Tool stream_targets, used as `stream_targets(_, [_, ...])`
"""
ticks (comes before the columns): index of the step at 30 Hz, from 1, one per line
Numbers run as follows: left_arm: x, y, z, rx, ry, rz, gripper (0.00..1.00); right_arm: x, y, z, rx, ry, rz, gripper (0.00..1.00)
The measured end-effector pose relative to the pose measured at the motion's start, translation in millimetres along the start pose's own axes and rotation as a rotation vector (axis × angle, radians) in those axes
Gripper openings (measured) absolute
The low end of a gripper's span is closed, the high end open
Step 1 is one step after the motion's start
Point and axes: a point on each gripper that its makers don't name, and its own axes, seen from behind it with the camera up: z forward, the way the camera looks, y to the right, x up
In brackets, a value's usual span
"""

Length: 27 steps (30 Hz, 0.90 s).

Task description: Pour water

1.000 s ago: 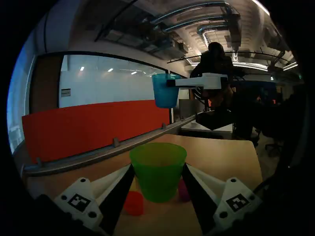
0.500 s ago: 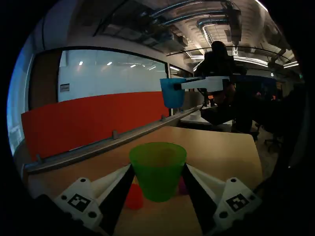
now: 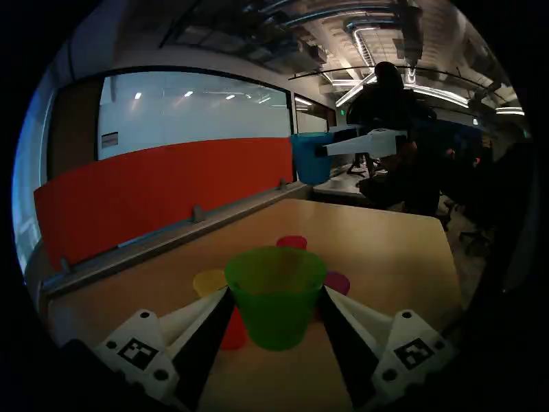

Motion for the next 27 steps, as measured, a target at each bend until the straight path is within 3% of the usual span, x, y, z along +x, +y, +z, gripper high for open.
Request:
stream_targets(10, [-32.6,3.2,10.3,-0.023,-0.122,0.026,0.83,-35.4,0.4,-3.2,0.012,-0.048,0.040,0.89])
stream_targets(27, [-72.9,6.2,14.9,-0.062,-0.288,0.047,0.83,-95.9,-0.6,-7.0,0.029,-0.140,0.093,0.89])
